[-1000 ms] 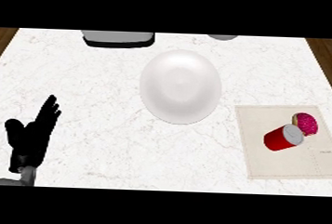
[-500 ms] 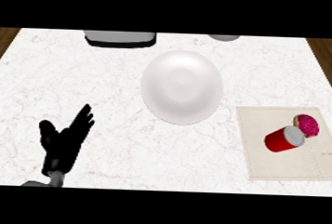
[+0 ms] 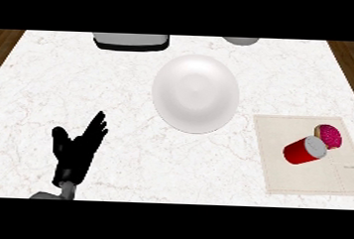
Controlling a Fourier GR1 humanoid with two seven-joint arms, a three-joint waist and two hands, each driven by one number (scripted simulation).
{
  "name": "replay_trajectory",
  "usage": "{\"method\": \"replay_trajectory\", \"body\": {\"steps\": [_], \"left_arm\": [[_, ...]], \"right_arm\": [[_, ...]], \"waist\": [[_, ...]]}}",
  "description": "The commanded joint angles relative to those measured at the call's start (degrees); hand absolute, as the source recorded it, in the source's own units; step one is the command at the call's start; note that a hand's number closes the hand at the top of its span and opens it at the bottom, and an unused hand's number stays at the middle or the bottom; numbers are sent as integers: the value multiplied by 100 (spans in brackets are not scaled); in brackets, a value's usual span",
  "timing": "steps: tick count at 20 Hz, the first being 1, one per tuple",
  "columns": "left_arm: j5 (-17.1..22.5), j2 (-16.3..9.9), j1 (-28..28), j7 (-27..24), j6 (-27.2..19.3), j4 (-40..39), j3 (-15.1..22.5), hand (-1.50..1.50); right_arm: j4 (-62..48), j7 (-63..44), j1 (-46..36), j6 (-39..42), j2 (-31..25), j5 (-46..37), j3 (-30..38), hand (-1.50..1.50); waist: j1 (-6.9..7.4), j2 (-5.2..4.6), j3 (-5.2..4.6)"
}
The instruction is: Pick the cupcake from the placemat and place it in the plate
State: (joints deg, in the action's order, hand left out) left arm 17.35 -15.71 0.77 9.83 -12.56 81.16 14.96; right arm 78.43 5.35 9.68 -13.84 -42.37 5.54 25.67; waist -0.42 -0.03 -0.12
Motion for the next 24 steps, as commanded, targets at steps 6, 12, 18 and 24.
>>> {"method": "replay_trajectory", "body": {"steps": [6, 12, 18, 24], "left_arm": [[5, 24, 123, 108, 179, -16, -44, 0], [-148, 193, -27, -11, 190, -51, -189, 0], [-161, 272, 56, -63, 432, -356, -337, 0], [-449, 497, 72, -82, 376, -402, -388, 0]], "right_arm": [[739, -2572, -458, 815, -1009, -718, -1095, -150], [853, -2965, -479, 975, -362, -1316, -1529, -150], [261, -3677, -1450, 789, 152, -2171, -2146, -150], [895, -3873, -990, 1120, 632, -2210, -2057, -150]], "waist": [[160, -21, 1], [45, 3, 10], [84, -13, 10], [19, 6, 10]]}}
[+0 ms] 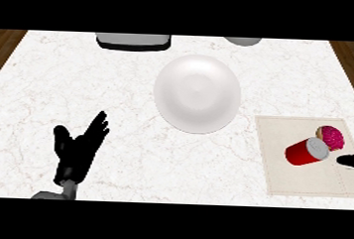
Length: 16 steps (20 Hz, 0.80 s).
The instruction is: Pick the cupcake from the placemat and place it in the plate
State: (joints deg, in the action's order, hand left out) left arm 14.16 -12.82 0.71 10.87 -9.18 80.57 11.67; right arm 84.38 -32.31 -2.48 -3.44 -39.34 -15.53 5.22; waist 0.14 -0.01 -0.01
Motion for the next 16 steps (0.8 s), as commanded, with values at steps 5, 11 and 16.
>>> {"method": "replay_trajectory", "body": {"steps": [5, 11, 16], "left_arm": [[-224, 187, 172, 175, 142, -82, -232, 0], [-510, 502, -127, 43, 54, -12, -91, 0], [-618, 570, 75, 183, 125, -34, -278, 0]], "right_arm": [[-542, 164, -463, 52, 800, -559, -62, -150], [-683, -88, -484, 178, 808, -1197, -72, -150], [-818, -161, -588, 483, 830, -1401, 201, -150]], "waist": [[-5, -1, 1], [0, -1, 0], [-12, 1, 0]]}}
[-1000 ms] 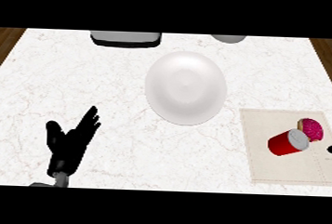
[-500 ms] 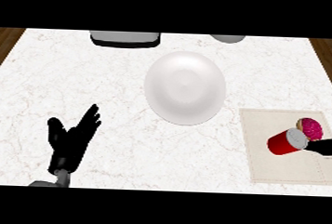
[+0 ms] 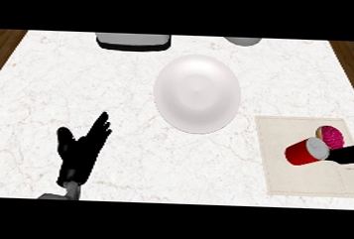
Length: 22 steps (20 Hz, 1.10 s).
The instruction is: Pick the cupcake from the placemat and place it in the plate
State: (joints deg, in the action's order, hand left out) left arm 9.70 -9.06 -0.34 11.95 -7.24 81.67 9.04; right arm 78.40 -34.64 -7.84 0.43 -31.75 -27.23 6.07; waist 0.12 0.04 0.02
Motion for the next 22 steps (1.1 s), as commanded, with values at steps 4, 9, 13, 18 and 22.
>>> {"method": "replay_trajectory", "body": {"steps": [4, 9, 13, 18, 22], "left_arm": [[-38, 179, 21, -169, 270, -330, -151, 0], [-272, 254, -3, -293, 257, -376, -280, 0], [-307, 339, 308, 39, 159, -342, -206, 0], [-284, 256, -446, 112, 277, 434, -202, 0], [-188, 235, -134, 120, 520, 138, -475, 0]], "right_arm": [[-831, 438, -173, -20, 213, -464, 91, -150], [-1280, 627, -539, 30, 381, -584, 259, -150], [-1547, 737, -460, 432, 357, -740, -121, 150], [-2416, 1509, -761, -228, 454, -1197, -60, 150], [-1623, 1247, -509, 81, 355, -1258, 45, 150]], "waist": [[-4, -6, -3], [-2, -6, -3], [-17, -12, -3], [47, -7, 1], [-5, 0, -3]]}}
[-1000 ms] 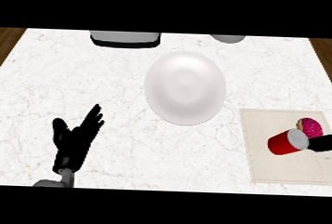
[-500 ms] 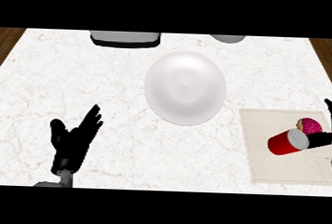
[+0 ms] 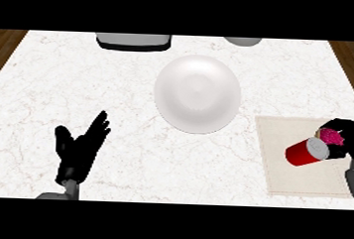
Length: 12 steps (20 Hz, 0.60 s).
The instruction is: Pick the cupcake from the placemat and place it in the plate
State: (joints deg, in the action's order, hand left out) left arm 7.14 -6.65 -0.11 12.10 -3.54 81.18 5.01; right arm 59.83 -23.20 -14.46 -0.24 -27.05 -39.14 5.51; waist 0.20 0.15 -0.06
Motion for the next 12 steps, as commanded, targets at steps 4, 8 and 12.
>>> {"method": "replay_trajectory", "body": {"steps": [4, 8, 12], "left_arm": [[5, -98, -12, 562, 60, 547, -28, 0], [-104, 12, 120, 210, -23, 29, -24, 0], [-108, 35, 244, 252, 233, 25, 223, 0]], "right_arm": [[17, 332, 139, -820, 67, -460, 63, 150], [1310, 156, -244, -1370, 1300, -835, -943, 150], [1393, 201, -915, -1362, 2634, -1307, -2353, 150]], "waist": [[-1, -9, 9], [15, 56, -13], [822, 39, -32]]}}
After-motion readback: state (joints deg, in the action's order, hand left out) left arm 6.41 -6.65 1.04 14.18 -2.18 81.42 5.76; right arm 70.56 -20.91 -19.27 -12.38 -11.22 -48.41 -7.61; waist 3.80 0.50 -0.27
